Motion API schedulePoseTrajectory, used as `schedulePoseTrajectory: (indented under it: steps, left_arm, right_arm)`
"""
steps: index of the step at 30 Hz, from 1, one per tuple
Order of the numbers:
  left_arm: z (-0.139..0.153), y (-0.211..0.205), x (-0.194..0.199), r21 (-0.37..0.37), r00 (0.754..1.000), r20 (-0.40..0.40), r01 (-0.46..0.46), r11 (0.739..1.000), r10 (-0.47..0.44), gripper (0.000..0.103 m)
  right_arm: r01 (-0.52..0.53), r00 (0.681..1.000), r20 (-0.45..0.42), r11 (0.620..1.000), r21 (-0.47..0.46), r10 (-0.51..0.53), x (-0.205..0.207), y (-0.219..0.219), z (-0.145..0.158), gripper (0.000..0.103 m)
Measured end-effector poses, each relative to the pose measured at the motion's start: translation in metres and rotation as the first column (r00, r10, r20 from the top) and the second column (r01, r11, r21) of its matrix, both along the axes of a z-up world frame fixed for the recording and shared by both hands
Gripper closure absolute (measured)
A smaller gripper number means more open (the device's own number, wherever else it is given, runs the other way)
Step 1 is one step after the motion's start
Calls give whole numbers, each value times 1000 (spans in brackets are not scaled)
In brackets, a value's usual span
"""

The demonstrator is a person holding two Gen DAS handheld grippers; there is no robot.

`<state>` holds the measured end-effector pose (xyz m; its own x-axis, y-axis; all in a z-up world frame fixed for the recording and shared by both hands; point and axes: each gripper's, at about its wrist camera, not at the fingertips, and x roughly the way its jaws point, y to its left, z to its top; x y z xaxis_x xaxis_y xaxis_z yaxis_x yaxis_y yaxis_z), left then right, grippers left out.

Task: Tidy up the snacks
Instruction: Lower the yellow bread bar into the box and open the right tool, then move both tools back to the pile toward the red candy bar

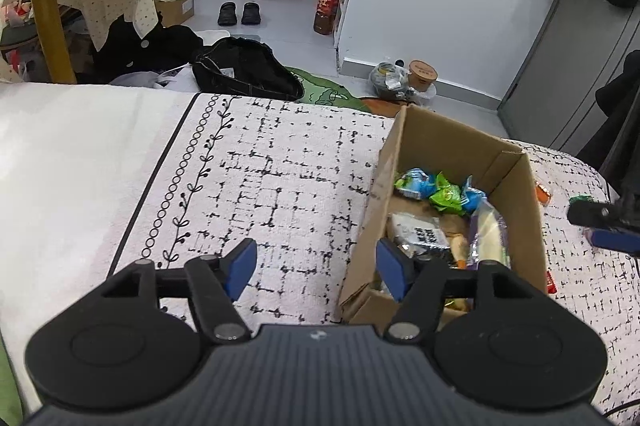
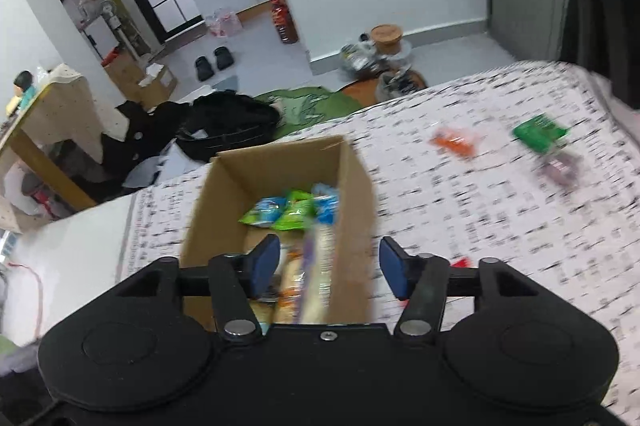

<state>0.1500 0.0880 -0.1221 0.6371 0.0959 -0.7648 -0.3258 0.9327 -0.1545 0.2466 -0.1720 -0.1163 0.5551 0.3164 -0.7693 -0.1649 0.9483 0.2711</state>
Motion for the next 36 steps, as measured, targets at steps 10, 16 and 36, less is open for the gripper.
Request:
schedulePoseTrajectory:
  steps: [10, 16, 36]
  left_arm:
    - [11, -39, 16, 6, 996, 37, 83, 997, -83, 23]
    - [16, -66, 27, 11, 987, 53, 149, 989, -149, 17]
    - [20, -149, 54, 22, 908, 139, 397, 917, -396, 13]
  right_arm:
    - [70, 997, -23, 995, -64, -72, -2, -55, -10, 28]
    - [89, 996, -20, 993, -76, -91, -4, -81, -11, 19]
    - [154, 987, 51, 984, -92, -150, -3, -144, -18, 0]
